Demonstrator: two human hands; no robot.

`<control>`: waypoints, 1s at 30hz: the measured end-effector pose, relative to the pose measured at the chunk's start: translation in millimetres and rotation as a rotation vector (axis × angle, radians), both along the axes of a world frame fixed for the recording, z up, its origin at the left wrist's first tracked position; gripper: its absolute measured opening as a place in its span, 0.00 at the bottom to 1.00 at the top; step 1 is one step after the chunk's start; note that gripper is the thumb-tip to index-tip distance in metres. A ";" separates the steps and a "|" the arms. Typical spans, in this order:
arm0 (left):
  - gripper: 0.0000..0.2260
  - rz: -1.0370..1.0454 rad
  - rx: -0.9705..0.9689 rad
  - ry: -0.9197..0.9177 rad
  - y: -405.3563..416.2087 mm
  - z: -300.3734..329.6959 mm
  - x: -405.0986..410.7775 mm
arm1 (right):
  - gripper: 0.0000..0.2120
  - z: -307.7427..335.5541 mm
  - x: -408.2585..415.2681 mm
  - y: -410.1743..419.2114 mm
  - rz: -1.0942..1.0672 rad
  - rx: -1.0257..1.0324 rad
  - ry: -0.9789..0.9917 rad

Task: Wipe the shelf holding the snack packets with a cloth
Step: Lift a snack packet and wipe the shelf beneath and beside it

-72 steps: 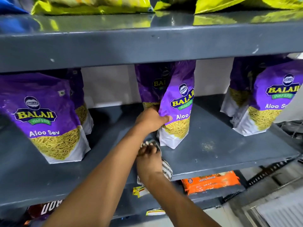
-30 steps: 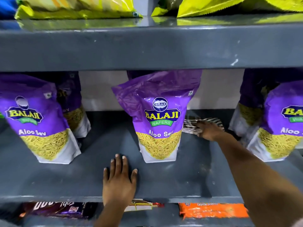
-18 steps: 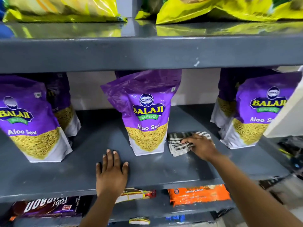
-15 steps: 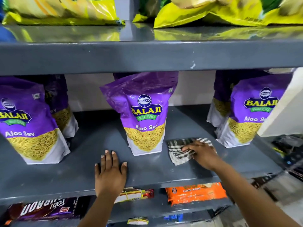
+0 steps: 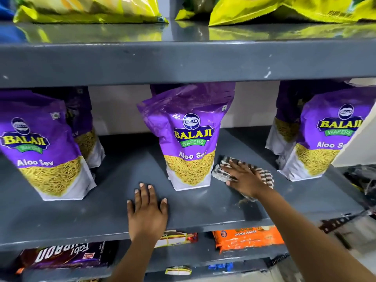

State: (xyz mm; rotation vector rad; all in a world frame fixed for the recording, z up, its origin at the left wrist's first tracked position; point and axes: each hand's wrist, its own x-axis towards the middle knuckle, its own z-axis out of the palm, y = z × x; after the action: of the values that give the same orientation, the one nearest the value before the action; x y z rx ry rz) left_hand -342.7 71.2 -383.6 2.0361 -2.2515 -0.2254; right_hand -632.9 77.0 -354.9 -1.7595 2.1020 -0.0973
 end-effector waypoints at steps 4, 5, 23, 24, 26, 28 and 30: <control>0.36 -0.001 0.020 0.001 -0.6 1.0 -0.6 | 0.21 -8.6 8.2 39.6 0.070 -0.188 -0.074; 0.34 -0.005 0.024 -0.004 -0.5 1.2 -0.6 | 0.22 -10.9 8.5 48.5 0.102 -0.254 -0.097; 0.27 -0.019 0.026 0.051 1.1 3.1 -0.1 | 0.21 21.7 81.7 58.4 0.259 -0.476 -0.191; 0.27 -0.020 0.026 0.051 1.8 2.9 1.1 | 0.22 17.8 101.4 53.5 0.310 -0.442 -0.166; 0.27 -0.023 0.017 0.047 2.5 3.3 0.8 | 0.23 8.8 123.9 49.6 0.303 -0.312 -0.082; 0.27 -0.027 0.019 0.046 1.8 3.8 0.8 | 0.23 -1.1 114.8 55.8 0.173 -0.296 -0.021; 0.26 -0.029 0.026 0.049 2.7 4.3 1.4 | 0.22 -5.7 94.2 71.1 0.088 -0.398 0.078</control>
State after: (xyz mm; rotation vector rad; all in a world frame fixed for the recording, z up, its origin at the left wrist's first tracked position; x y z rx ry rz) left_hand -341.2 73.9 -379.3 1.9891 -2.2622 -0.3053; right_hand -538.7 148.2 -360.6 -2.1076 2.1681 -0.4575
